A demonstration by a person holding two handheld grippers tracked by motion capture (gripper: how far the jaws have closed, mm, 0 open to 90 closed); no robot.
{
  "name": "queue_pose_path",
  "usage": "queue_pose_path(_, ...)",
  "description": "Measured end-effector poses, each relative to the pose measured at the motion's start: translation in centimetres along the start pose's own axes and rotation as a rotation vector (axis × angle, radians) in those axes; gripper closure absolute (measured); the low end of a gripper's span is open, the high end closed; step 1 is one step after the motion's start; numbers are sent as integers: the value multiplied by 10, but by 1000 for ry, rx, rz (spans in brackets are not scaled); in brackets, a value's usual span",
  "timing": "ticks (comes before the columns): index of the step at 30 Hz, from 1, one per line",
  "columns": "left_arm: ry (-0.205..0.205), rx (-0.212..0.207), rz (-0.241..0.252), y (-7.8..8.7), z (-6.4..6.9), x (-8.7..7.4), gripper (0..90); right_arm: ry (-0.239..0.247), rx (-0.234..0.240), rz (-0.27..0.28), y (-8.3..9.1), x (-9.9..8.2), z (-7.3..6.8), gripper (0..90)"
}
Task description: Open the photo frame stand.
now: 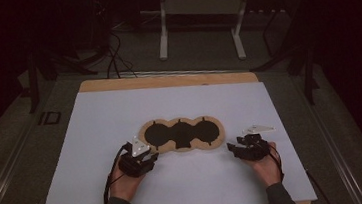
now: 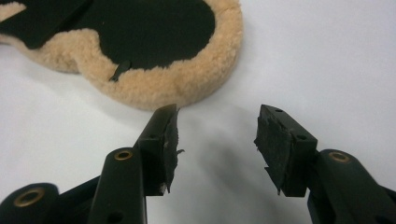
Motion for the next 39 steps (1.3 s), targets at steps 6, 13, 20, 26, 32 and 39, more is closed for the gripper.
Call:
queue_pose_path(6, 3, -67, -12, -2, 6, 1, 652, 49, -24, -9, -4, 3, -9, 481)
queue_pose_path(13, -34, -73, -36, -8, 20, 8, 686, 40, -36, 9, -1, 1, -8, 474)
queue_pose_path(20, -57, -81, -36, -19, 32, 17, 732, 43, -34, 4, -2, -1, -9, 478)
queue_pose_path(26, -65, -67, -48, -30, 36, 19, 897, 58, -47, 15, -2, -1, -11, 480)
queue_pose_path(32, -56, -70, -47, -39, 38, 23, 900, 65, -53, 18, -2, -2, -11, 478)
queue_pose_path(39, -51, -57, -57, -49, 40, 24, 899, 58, -61, 22, 0, -2, -9, 475)
Point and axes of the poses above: each handheld gripper's, and its own axes: y roughly backward along the jaws, x roughly out of its top, z roughly to its right, the point moved 1 cm from there along -y, roughly forward along the jaws, and after that the axes turned 2 degrees about y, right-handed, at the moved point
